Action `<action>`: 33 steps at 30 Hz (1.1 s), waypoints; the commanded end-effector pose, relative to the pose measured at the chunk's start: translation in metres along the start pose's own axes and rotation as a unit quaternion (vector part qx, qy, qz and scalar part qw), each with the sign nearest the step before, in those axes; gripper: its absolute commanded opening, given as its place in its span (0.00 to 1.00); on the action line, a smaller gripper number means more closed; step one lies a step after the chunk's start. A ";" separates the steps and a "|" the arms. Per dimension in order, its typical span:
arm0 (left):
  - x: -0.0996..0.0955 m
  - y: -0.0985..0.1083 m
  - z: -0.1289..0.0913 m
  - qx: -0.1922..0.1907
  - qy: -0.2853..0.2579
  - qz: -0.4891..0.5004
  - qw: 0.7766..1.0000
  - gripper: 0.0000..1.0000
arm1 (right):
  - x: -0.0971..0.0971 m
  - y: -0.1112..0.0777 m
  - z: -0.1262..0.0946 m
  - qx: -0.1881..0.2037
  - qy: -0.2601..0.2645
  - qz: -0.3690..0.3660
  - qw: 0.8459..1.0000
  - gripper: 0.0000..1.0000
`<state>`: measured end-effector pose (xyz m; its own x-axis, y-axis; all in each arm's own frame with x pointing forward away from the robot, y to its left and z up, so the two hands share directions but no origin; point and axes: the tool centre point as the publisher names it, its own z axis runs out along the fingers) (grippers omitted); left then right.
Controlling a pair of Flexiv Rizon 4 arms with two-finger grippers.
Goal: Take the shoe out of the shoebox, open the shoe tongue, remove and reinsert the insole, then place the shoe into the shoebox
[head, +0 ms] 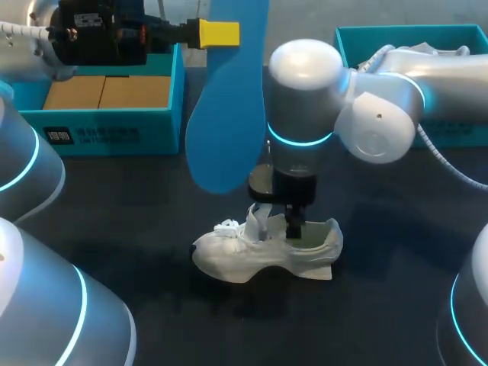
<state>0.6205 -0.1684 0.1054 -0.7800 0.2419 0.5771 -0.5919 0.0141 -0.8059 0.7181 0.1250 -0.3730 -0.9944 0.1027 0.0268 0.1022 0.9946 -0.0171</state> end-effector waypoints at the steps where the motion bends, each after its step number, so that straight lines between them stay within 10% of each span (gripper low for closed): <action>1: -0.001 0.000 0.002 0.000 0.001 0.000 1.000 0.00 | -0.002 0.004 0.004 0.002 0.003 0.000 1.000 0.58; 11: -0.001 0.000 0.002 0.000 0.001 0.000 1.000 0.00 | -0.002 0.003 0.007 0.010 0.015 0.000 1.000 0.00; 33: -0.001 0.000 0.002 0.000 0.001 0.000 1.000 0.00 | 0.012 0.002 -0.024 0.025 0.045 -0.008 0.999 0.00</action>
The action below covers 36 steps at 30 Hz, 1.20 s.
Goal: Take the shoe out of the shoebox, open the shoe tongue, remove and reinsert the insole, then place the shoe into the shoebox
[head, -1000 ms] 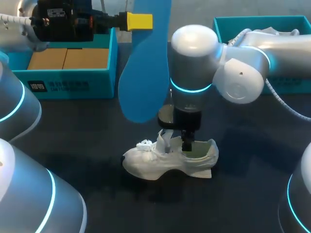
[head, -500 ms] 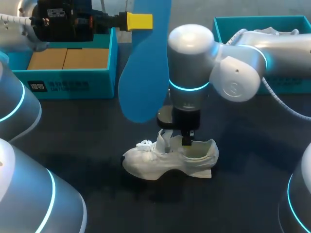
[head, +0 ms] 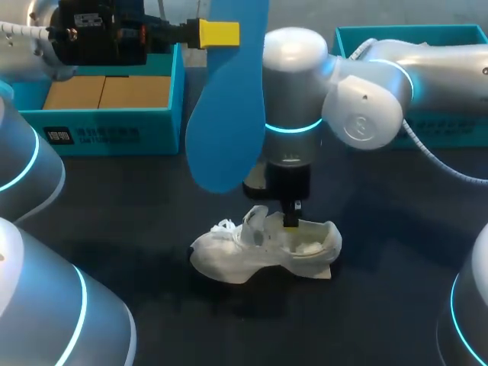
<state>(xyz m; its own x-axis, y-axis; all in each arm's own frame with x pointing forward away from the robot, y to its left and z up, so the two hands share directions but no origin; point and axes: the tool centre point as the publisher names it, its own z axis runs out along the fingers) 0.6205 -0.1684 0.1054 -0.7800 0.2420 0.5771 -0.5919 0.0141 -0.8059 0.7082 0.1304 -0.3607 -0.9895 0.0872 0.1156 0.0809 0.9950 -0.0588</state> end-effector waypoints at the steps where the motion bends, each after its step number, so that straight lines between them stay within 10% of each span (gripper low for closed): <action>1: -0.001 0.000 0.002 0.000 0.001 0.000 1.000 0.00 | 0.003 -0.003 -0.014 0.003 0.001 0.001 1.000 0.00; 24: -0.001 0.000 0.002 0.000 0.001 0.000 1.000 0.00 | 0.011 -0.003 -0.028 0.013 0.030 0.003 0.999 0.00; 36: -0.001 0.000 0.002 0.000 0.001 0.000 1.000 0.00 | 0.036 -0.009 -0.038 -0.081 0.071 0.170 0.980 0.00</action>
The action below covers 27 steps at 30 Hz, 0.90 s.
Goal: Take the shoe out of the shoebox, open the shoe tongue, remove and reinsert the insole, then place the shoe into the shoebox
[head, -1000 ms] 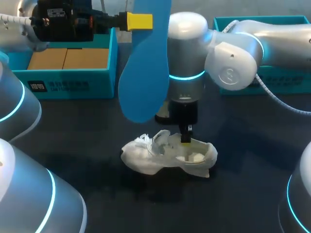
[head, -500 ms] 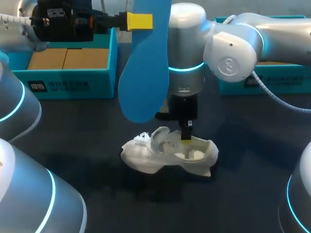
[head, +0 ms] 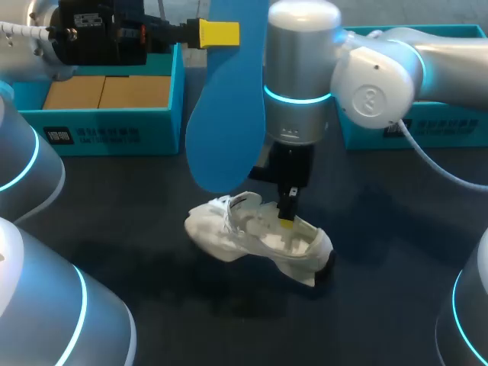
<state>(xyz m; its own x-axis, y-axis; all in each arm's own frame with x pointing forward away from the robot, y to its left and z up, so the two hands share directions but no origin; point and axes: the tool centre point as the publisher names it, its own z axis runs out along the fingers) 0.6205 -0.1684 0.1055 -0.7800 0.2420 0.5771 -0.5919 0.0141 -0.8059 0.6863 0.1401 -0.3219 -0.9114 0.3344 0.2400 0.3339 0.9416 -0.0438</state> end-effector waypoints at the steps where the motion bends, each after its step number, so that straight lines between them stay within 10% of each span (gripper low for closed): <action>1: -0.001 0.000 0.002 0.000 0.001 0.000 1.000 0.00 | 0.007 -0.018 -0.002 -0.064 0.009 0.063 0.996 0.00; 5: -0.001 0.000 0.002 0.000 0.001 0.000 1.000 0.00 | 0.018 -0.021 -0.001 -0.135 0.014 0.148 0.980 0.00; 20: -0.001 0.000 0.002 0.000 0.001 0.000 1.000 0.00 | 0.018 -0.021 -0.001 -0.135 0.014 0.148 0.980 0.00; 27: -0.001 0.000 0.002 0.000 0.001 0.000 1.000 0.00 | 0.024 -0.015 0.002 -0.241 0.044 0.264 0.933 0.00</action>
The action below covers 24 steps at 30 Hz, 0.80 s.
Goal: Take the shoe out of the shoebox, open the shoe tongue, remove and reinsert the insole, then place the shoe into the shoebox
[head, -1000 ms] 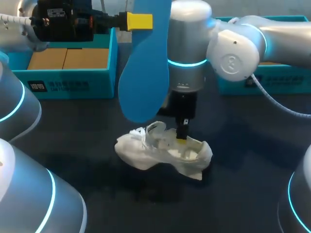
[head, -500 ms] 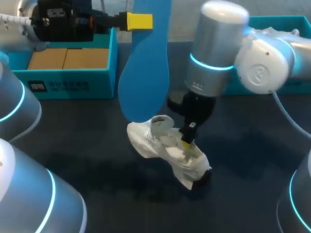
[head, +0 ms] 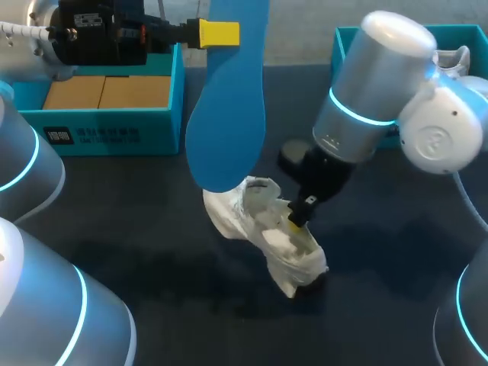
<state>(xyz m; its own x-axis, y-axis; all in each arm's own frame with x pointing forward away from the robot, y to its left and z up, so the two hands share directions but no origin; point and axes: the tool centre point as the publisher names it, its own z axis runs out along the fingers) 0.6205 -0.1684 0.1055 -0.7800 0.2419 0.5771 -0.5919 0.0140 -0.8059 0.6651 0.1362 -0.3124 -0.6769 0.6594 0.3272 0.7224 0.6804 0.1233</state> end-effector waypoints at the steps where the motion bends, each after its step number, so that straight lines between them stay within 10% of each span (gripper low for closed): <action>1: -0.001 0.000 0.002 0.000 0.001 0.000 1.000 0.00 | 0.002 -0.007 0.004 -0.108 0.027 0.074 0.991 0.00; 24: -0.001 0.000 0.002 0.000 0.001 0.000 1.000 0.00 | 0.009 0.001 0.023 -0.126 0.065 0.175 0.974 0.00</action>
<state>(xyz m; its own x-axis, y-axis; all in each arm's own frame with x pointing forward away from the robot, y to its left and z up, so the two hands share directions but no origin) 0.6204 -0.1684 0.1054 -0.7800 0.2420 0.5771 -0.5919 0.0141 -0.8059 0.6530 0.1428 -0.3183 -0.3809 0.7811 0.4948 0.9246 0.3245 0.1996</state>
